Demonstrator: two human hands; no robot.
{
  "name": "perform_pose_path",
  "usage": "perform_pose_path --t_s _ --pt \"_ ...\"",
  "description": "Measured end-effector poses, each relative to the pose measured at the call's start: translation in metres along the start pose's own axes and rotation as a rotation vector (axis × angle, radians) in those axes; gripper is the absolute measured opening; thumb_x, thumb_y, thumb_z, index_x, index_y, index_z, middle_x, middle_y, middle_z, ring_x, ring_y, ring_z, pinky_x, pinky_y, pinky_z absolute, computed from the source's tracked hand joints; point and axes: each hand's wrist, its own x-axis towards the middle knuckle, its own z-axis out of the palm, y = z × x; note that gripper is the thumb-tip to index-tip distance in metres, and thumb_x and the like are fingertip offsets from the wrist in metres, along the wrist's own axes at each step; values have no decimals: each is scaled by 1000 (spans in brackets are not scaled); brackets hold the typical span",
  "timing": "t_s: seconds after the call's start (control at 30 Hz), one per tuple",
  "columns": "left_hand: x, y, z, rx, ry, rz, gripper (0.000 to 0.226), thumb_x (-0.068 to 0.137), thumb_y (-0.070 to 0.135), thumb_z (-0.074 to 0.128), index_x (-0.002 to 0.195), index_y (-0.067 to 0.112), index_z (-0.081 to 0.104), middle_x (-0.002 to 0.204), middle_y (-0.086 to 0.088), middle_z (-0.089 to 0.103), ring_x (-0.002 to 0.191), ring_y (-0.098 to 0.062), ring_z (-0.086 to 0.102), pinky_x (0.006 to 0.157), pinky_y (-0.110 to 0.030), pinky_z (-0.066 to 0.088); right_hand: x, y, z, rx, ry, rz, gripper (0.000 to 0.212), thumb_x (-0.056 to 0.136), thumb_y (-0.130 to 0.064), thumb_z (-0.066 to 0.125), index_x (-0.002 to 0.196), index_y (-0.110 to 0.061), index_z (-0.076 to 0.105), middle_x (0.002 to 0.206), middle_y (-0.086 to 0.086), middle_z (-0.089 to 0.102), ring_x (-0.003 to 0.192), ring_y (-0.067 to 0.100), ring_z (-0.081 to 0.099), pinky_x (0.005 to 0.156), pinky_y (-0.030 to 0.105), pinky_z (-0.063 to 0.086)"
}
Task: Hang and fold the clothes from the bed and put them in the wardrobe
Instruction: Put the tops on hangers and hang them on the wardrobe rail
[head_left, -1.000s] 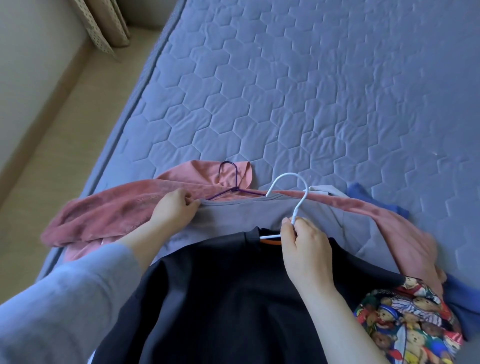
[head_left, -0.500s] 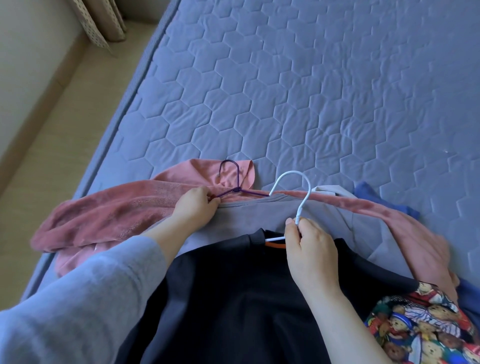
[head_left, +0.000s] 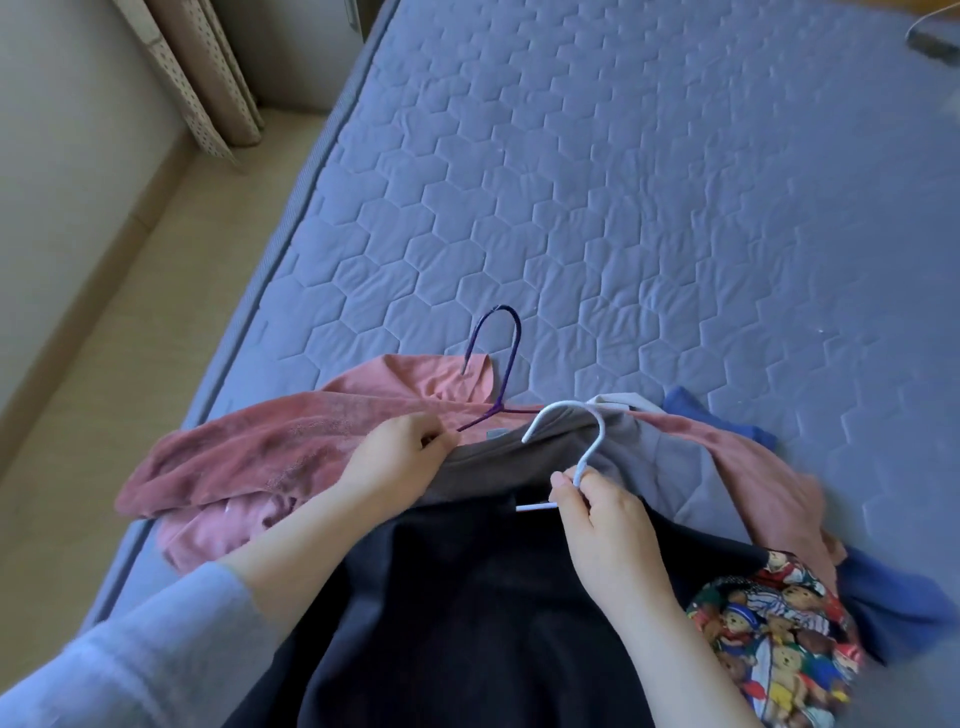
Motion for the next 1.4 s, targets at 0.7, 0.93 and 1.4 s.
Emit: perform_pose_path --t_s 0.7,0.93,1.4 --pt "-298 121 -114 -58 200 168 34 96 30 52 70 9 57 67 0 59 63 -15 48 58 -30 34 -260 -101 -171 63 292 -161 33 97 -21 55 64 -27 53 63 -13 55 79 -16 51 67 3 36" --pt "-412 119 -154 -81 243 327 34 97 30 51 74 6 57 68 -7 60 61 -18 48 57 -31 35 -395 -139 -181 21 385 -152 26 98 -24 53 75 -15 61 78 -4 63 82 9 58 77 24 42" --pt "-602 185 -201 -111 314 596 32 96 29 51 70 16 63 63 0 61 58 -17 53 52 -26 35 -616 -174 -255 62 695 -141 33 98 -36 50 67 -25 55 53 -13 54 55 1 50 53 17 37"
